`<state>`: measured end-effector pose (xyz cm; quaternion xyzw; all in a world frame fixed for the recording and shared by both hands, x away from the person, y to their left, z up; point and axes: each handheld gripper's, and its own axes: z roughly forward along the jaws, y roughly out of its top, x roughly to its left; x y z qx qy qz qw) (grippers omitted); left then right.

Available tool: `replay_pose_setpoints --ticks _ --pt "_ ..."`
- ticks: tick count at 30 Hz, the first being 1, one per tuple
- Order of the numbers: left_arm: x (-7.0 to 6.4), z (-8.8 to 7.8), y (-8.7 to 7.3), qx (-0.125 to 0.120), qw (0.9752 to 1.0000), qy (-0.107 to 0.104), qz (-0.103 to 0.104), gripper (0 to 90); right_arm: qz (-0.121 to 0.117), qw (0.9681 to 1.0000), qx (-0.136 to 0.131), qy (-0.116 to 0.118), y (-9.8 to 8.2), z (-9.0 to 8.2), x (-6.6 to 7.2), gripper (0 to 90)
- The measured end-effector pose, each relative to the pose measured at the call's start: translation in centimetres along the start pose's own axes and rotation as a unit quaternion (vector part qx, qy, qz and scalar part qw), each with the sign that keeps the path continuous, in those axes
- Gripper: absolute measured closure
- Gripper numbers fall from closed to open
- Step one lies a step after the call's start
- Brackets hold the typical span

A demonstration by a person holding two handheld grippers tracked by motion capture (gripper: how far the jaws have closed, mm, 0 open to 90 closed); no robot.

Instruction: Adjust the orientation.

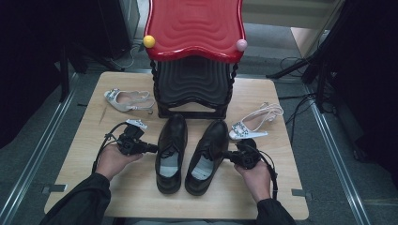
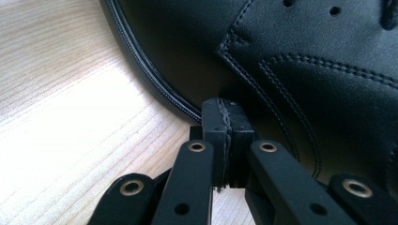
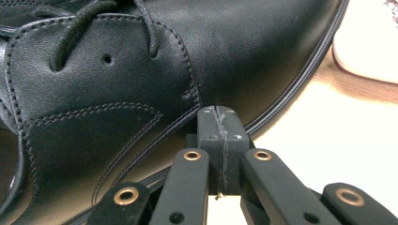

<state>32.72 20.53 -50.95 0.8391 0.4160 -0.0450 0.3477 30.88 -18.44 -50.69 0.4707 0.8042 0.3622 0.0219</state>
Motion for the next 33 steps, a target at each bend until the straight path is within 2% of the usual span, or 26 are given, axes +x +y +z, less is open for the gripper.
replay_pose_setpoints --ticks 7,14,17,21,23,25,33 --pt "-0.2 0.1 0.0 -0.002 1.0 0.001 -0.006 89.9 0.003 1.0 -0.002 0.003 0.3 0.5 0.2 90.0" --pt "-1.2 0.8 0.2 0.001 1.0 -0.008 0.002 89.8 0.004 0.9999 -0.006 0.009 0.7 1.0 0.4 90.0" --pt "-1.4 1.1 0.3 0.005 0.9998 -0.018 0.004 89.8 0.002 0.9999 -0.006 0.011 0.8 1.2 0.5 90.0" --pt "-1.5 1.2 0.3 0.005 0.9998 -0.019 0.0 89.9 0.002 0.9999 -0.002 0.01 0.9 1.4 0.6 90.0" --pt "-1.9 1.2 0.3 0.004 0.9999 -0.012 -0.003 90.0 0.004 0.9999 -0.001 0.012 1.0 1.4 0.6 90.0" --pt "-2.3 1.3 0.3 0.007 1.0 -0.004 0.001 90.0 0.003 0.9999 -0.001 0.011 1.0 1.4 0.6 90.0" --pt "-3.0 1.5 0.1 0.016 0.9997 -0.02 -0.005 90.0 0.006 1.0 -0.001 -0.004 1.3 1.3 0.4 90.0"
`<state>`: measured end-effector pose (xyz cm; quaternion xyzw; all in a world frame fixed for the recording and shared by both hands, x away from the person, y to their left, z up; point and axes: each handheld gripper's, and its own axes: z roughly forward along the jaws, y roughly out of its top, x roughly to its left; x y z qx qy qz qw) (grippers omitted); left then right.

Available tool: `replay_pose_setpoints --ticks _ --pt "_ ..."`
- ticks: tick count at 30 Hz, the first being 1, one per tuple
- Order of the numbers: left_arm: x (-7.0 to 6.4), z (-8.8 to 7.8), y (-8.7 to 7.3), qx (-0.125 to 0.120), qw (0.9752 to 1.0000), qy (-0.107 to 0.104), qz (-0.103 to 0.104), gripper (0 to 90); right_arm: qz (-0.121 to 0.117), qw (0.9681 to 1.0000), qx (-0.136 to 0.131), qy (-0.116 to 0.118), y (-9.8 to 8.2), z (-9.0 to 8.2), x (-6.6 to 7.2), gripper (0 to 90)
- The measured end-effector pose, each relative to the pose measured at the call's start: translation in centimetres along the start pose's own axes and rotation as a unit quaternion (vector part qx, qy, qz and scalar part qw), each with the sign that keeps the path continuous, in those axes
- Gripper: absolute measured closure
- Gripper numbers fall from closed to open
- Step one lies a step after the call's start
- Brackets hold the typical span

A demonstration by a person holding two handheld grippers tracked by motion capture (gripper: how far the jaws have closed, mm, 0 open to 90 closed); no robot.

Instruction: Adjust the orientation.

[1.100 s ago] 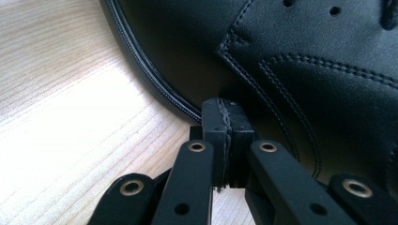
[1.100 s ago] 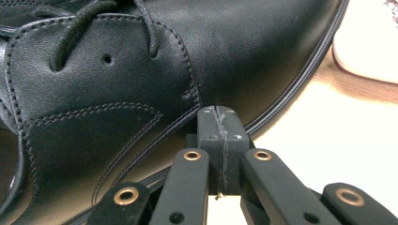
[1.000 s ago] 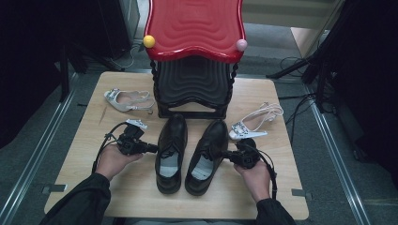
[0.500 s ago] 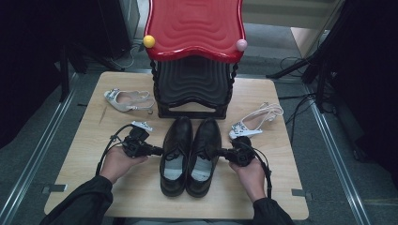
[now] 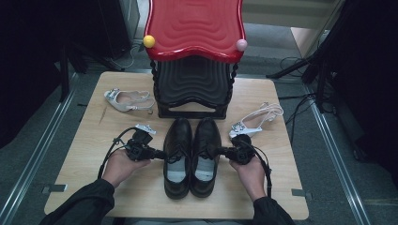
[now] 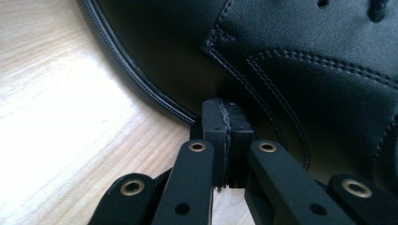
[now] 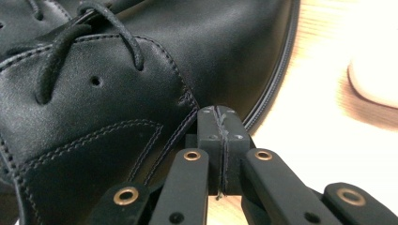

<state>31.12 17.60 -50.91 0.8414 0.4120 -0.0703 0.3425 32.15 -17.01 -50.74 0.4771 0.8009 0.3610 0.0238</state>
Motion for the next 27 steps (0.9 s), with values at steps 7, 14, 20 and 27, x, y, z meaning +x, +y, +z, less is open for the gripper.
replay_pose_setpoints --ticks 7,14,20,27 --pt "-0.8 0.5 -0.3 0.005 0.9998 -0.018 0.001 90.0 0.0 1.0 -0.008 -0.006 0.5 -0.4 -0.2 90.0" --pt "-1.7 1.4 -0.2 -0.004 0.9996 -0.027 0.006 90.0 0.005 0.9998 -0.014 -0.015 0.9 -0.9 -0.8 90.0" --pt "-2.3 1.9 -0.3 -0.006 0.9988 -0.047 0.004 90.0 0.001 0.9996 -0.014 -0.025 1.4 -0.9 -1.2 90.0" --pt "-2.6 1.3 -0.1 0.005 0.9991 -0.032 0.027 89.9 0.01 0.9995 -0.024 -0.018 1.5 -1.5 -1.9 84.1"
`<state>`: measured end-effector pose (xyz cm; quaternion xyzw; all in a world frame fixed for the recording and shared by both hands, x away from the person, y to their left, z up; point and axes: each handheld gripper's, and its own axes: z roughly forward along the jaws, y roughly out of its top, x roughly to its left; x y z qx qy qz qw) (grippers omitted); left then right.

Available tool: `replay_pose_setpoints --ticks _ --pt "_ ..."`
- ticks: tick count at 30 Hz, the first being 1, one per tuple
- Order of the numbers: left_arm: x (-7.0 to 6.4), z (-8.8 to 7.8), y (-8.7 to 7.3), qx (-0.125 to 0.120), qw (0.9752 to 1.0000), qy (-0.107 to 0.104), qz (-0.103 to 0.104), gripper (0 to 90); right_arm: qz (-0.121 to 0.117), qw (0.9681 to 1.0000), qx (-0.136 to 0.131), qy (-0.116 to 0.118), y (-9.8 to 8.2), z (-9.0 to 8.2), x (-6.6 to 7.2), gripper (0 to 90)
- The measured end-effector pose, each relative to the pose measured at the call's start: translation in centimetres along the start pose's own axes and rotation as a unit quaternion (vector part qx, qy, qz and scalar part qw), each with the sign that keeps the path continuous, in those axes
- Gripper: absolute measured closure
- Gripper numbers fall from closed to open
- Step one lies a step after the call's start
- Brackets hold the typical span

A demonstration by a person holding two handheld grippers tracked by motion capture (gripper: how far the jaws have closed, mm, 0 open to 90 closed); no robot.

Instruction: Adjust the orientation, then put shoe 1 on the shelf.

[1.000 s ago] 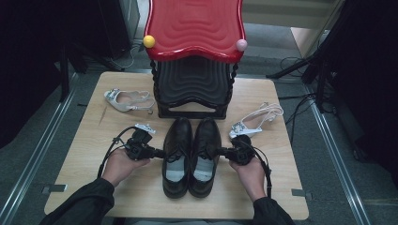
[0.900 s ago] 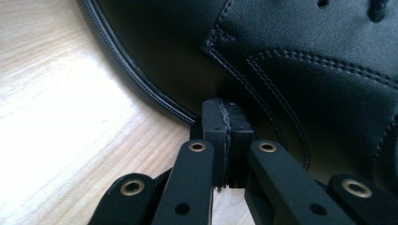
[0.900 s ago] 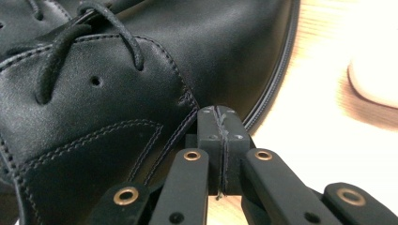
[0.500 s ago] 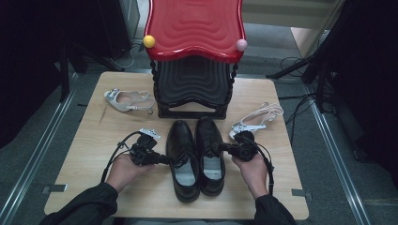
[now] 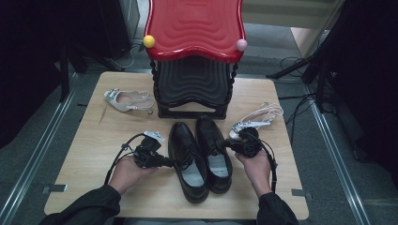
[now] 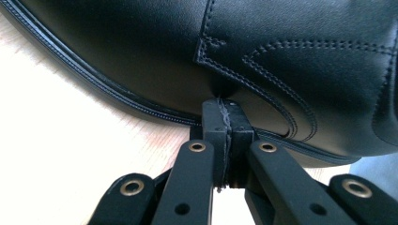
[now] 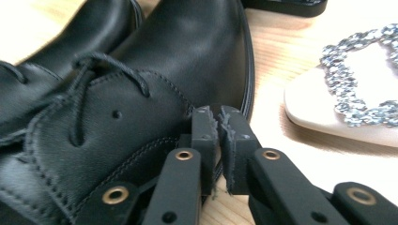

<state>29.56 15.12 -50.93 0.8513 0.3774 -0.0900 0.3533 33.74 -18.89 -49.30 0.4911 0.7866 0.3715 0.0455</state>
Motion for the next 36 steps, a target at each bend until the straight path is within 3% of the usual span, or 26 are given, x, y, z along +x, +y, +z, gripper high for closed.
replay_pose_setpoints --ticks 3,7,11,12,20,25,27,28,36 --pt "-0.1 -0.4 0.1 -0.007 1.0 -0.001 0.0 86.6 0.009 0.9997 -0.015 0.018 0.1 -0.6 -0.1 79.1" --pt "-0.1 -1.1 0.2 -0.018 0.9998 -0.002 0.0 80.7 -0.001 0.9997 -0.017 0.019 0.2 -1.1 0.3 75.3" --pt "-0.1 -1.6 0.3 -0.027 0.9994 -0.019 -0.011 73.1 -0.001 0.9993 -0.025 0.029 0.2 -1.6 0.6 72.6" --pt "-0.3 -1.8 0.4 -0.027 0.9994 -0.021 -0.005 71.6 0.0 0.9992 -0.026 0.031 0.1 -1.7 0.6 72.3" --pt "-0.8 -3.4 0.5 -0.038 0.9991 -0.019 0.005 60.1 -0.003 0.9988 -0.031 0.039 0.0 -3.1 1.3 68.9" --pt "-0.7 -4.1 0.4 -0.039 0.9992 -0.004 0.012 52.5 -0.005 0.9984 -0.031 0.047 -0.1 -3.8 1.7 66.2" --pt "-0.5 -4.3 0.4 -0.032 0.9994 -0.007 0.009 47.1 -0.007 0.9984 -0.031 0.047 -0.2 -4.1 1.9 65.4" --pt "-0.6 -4.3 0.4 -0.034 0.9994 0.003 0.011 44.8 -0.008 0.9984 -0.03 0.047 -0.2 -4.2 2.0 65.1" --pt "-0.8 -5.3 0.4 -0.047 0.9986 0.007 0.023 39.4 -0.017 0.9981 -0.026 0.053 -0.6 -4.7 3.2 63.9"
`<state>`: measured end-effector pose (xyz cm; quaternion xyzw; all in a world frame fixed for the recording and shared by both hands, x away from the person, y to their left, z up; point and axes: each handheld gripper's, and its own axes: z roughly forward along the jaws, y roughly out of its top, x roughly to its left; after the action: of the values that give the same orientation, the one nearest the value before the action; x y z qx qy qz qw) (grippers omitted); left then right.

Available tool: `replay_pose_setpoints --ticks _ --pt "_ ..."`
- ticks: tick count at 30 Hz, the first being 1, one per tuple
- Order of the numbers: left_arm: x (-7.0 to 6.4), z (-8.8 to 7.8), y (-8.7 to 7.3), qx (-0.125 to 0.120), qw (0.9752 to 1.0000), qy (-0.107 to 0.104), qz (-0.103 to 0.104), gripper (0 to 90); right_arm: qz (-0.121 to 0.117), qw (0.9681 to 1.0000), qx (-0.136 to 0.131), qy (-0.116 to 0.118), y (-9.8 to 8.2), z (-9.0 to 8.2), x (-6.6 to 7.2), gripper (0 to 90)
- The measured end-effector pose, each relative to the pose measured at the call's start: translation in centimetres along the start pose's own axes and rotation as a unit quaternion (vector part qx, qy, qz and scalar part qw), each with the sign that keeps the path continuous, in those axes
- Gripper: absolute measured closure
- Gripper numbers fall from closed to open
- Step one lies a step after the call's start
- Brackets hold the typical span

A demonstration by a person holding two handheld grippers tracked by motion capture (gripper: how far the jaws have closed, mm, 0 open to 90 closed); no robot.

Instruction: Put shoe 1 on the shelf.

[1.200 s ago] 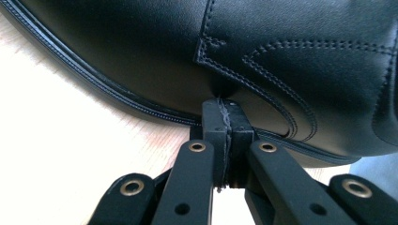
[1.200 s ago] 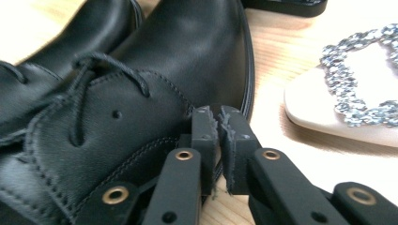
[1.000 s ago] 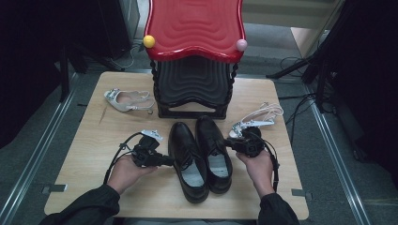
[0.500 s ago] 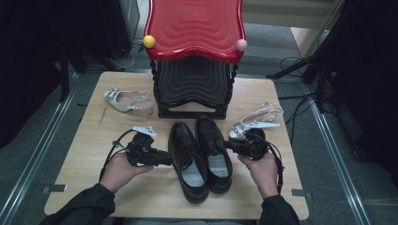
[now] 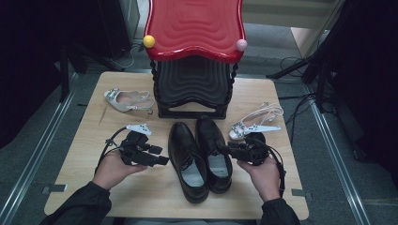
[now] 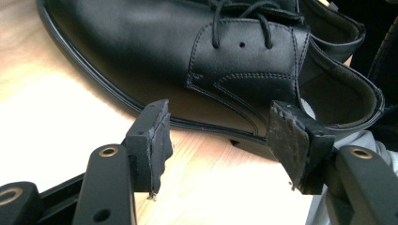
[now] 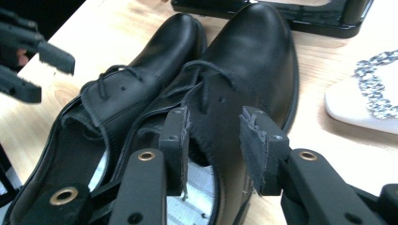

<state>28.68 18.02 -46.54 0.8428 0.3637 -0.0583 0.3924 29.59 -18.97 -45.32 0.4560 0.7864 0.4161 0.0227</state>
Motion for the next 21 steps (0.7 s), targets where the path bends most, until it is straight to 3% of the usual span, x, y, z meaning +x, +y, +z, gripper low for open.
replay_pose_setpoints --ticks 15,21 --pt "1.3 -1.7 0.2 -0.015 0.9997 0.017 -0.01 38.3 -0.014 0.9997 0.016 0.01 -1.2 0.1 2.9 61.0" --pt "1.4 -1.6 0.4 -0.013 0.9997 0.018 -0.003 38.2 -0.026 0.9992 0.027 0.015 -1.4 0.6 4.4 60.4"
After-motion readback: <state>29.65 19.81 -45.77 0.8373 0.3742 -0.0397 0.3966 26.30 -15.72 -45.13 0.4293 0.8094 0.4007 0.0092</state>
